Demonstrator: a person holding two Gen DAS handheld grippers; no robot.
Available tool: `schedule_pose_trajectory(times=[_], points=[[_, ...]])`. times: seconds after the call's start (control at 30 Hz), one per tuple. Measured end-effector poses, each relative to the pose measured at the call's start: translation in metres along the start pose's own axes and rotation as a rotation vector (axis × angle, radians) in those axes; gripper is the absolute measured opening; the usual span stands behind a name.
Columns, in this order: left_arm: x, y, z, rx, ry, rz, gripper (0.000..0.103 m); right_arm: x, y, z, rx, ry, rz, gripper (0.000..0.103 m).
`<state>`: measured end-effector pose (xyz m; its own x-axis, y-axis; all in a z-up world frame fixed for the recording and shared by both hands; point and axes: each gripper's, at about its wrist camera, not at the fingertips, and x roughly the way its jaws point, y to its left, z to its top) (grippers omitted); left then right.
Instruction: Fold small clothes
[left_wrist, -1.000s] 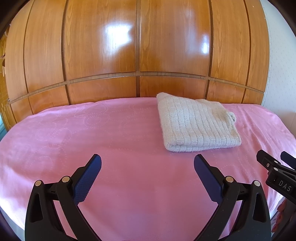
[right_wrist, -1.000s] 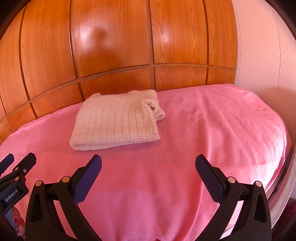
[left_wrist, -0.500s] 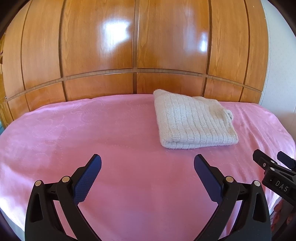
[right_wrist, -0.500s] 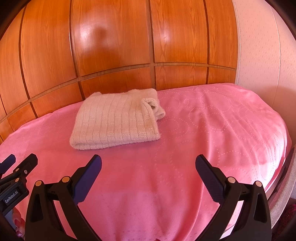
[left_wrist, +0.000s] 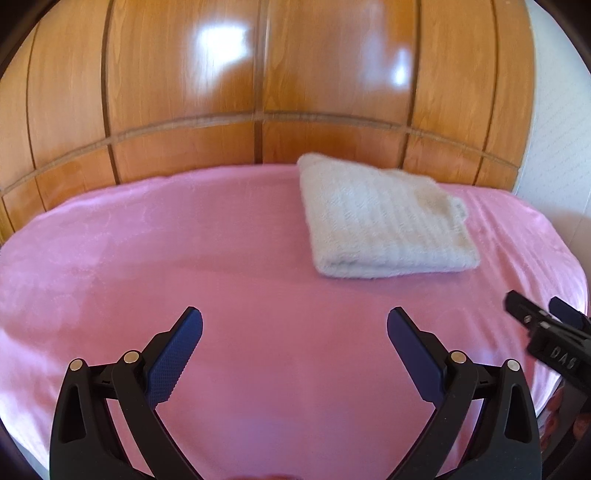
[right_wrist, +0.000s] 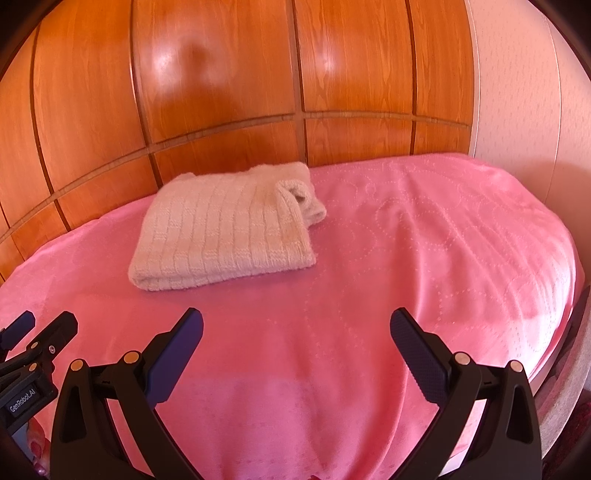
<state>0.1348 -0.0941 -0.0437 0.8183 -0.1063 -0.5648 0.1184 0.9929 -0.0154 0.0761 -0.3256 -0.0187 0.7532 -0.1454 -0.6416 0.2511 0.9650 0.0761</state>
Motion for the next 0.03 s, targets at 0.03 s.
schedule_pose_trajectory(times=[0.03], points=[[0.0060,0.0062,0.0012,-0.009,0.015,0.019,0.099,0.0041,-0.0018,0.0001,0.003,0.009,-0.002,0.101]])
